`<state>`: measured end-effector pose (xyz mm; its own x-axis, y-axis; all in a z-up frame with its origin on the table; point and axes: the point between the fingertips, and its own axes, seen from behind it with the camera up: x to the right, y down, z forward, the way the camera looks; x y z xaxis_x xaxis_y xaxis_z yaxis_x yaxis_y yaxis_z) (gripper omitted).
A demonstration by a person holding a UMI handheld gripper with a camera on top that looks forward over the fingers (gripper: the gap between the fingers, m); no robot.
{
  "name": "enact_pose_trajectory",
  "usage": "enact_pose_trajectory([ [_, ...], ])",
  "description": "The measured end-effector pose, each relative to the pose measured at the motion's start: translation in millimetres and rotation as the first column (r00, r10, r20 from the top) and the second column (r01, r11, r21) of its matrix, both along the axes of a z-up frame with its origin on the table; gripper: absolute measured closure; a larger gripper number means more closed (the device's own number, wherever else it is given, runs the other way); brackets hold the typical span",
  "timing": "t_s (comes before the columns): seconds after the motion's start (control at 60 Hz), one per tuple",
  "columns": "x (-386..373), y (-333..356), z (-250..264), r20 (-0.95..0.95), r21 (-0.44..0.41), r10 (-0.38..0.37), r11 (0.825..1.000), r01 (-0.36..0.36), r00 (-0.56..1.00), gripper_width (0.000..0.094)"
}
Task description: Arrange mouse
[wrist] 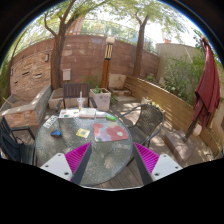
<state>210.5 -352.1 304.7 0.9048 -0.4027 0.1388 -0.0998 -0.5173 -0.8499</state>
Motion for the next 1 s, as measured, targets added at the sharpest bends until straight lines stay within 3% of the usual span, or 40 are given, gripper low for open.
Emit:
enact_pose_trajectory([
  [0.25,-19.4,7.5,-63.8,-0.051,-0.080,0.014,0.997,-0.018,0.999,0.0093],
  [0.417,-74.1,31.6,-140.5,-0.106,-0.161,0.095,0.981,-0.112,0.990,0.0095],
  [0.667,-182.7,160.4,-236.4,-0.170,-0.170,0.287,0.934,-0.315,0.943,0.0092],
  [0.833,-221.5,255.5,-285.0,-0.163,-0.166,0.338,0.917,-0.364,0.927,0.0091],
  [1.0,-229.2,331.2,-305.8,-0.104,-0.151,0.362,0.915,-0.375,0.926,0.0092],
])
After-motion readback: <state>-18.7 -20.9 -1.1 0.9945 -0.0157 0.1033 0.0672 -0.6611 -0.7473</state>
